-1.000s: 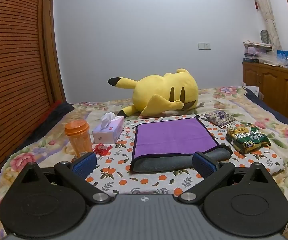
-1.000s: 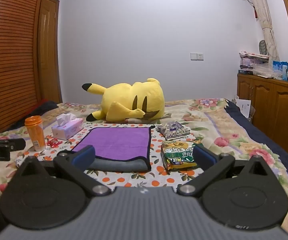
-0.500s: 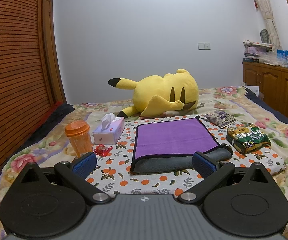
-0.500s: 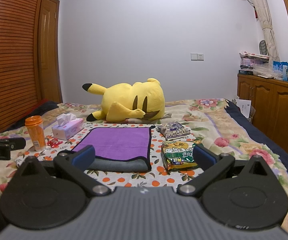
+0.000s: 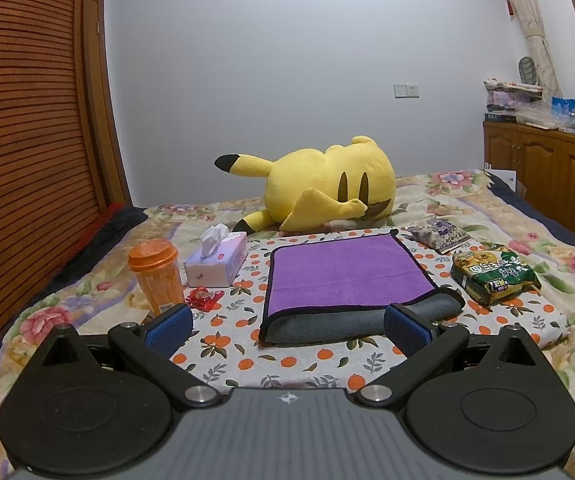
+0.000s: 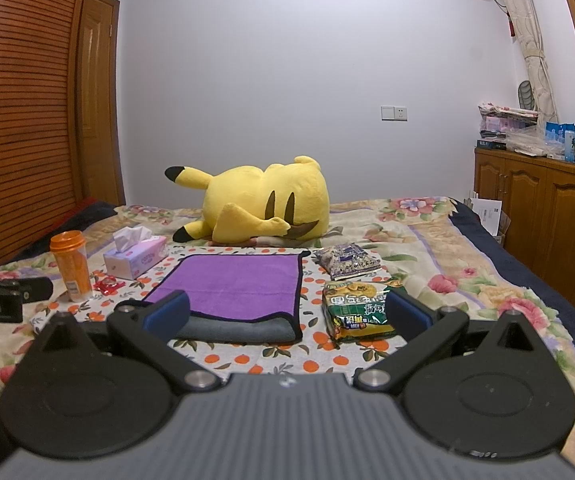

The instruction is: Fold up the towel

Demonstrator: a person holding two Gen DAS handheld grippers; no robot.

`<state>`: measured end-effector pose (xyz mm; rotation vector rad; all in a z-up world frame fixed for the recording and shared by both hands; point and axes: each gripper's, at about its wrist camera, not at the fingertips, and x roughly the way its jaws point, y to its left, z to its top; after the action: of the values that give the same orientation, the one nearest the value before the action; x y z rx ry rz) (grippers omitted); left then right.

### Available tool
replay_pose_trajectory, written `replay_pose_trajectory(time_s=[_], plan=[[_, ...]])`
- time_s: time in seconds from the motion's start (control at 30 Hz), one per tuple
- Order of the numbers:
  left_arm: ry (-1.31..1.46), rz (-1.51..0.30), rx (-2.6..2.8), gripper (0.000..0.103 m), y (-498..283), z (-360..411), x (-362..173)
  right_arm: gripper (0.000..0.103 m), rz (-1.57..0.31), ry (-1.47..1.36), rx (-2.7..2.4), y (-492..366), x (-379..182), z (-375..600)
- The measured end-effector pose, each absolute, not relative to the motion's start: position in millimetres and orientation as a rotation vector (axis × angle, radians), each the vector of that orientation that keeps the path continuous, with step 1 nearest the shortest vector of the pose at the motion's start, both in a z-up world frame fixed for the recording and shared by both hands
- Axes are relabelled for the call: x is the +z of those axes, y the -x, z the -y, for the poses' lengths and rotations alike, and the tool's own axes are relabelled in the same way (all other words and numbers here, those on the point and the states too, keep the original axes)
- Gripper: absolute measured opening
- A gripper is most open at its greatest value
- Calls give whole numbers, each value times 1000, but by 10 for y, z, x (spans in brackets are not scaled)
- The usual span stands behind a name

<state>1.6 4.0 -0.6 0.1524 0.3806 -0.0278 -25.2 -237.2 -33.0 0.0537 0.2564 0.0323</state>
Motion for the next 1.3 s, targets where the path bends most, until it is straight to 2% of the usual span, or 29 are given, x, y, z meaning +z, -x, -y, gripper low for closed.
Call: replay_pose_trajectory(time_s=[1.07,1.3], plan=[[-156,-383,-29,103,-8,-37,-30,103,-263,-50,33,248,-361,2312],[-150,-418,-33,103,-87,-9,-183,103,-289,-45,34,200,-401,2316]])
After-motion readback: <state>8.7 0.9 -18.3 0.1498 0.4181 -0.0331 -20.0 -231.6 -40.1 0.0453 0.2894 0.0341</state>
